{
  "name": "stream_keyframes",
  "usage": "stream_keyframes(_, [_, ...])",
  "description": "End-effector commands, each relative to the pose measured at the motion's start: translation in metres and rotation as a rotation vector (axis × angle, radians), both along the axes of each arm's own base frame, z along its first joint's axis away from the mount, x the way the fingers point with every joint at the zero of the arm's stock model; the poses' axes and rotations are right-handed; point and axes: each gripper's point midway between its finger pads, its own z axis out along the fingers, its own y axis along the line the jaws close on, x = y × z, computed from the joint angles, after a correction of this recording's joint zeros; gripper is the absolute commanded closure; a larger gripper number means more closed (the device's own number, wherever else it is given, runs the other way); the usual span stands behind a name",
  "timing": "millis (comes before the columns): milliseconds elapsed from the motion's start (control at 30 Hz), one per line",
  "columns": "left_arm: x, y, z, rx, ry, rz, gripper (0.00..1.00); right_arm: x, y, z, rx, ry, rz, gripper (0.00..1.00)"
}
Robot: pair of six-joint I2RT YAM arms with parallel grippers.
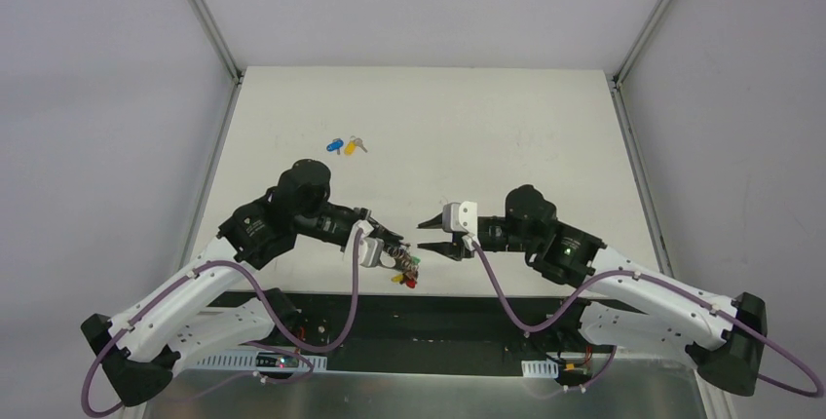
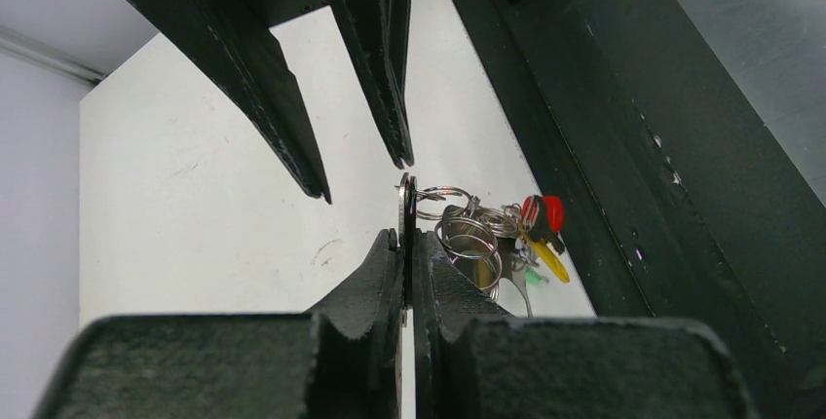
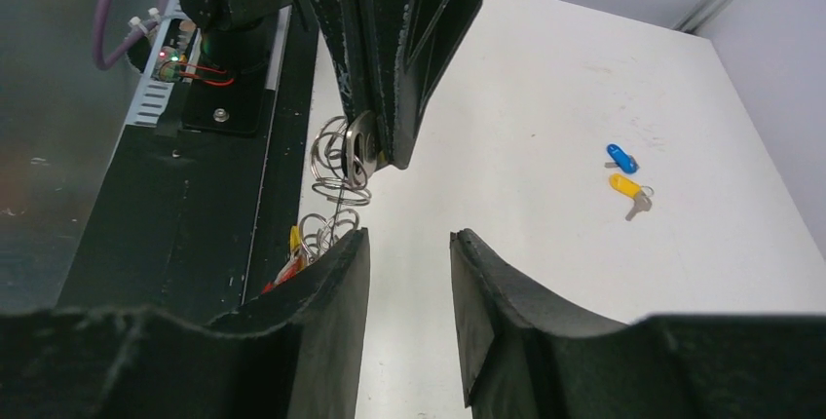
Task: Remove the keys from the keyring
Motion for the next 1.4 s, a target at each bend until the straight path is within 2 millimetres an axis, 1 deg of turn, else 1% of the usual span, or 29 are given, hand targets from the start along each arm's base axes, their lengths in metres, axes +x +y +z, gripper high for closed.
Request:
stream_keyframes(0, [-0.010,-0.001,0.030,-0.092,-0.050,-0.058,1.00,-0.012,0.014,0.033,0.092,-0.011,0.105,0.59])
stream_keyframes(100, [-0.012,-0.001,0.033,-0.101,-0.053,-0.069,1.00,-0.021,0.018,0.034,0.090,0.014,0.160,0.59])
stream_keyframes(367, [-0.014,0.000,0.034,-0.107,-0.052,-0.076,1.00,-0.031,0.025,0.039,0.093,0.052,0.236,0.59])
stream_keyframes(633, [-0.015,0.000,0.038,-0.115,-0.052,-0.082,1.00,-0.035,0.032,0.036,0.090,0.085,0.277,0.62])
stream_keyframes(933, [-0.013,0.005,0.047,-0.142,-0.070,-0.072,1.00,-0.037,0.031,0.029,0.080,0.110,0.277,0.63])
stream_keyframes(1033, [-0.013,0.005,0.047,-0.144,-0.066,-0.072,1.00,-0.040,0.030,0.030,0.082,0.121,0.288,0.70])
stream_keyframes(1133, [-0.013,0.005,0.048,-0.146,-0.068,-0.069,1.00,-0.042,0.028,0.031,0.086,0.125,0.293,0.74])
stream_keyframes(1233, [-0.012,0.006,0.048,-0.146,-0.069,-0.063,1.00,-0.044,0.027,0.034,0.091,0.130,0.299,0.84])
stream_keyframes(1367, [-0.011,0.006,0.048,-0.148,-0.069,-0.060,1.00,-0.047,0.027,0.036,0.093,0.149,0.311,0.91])
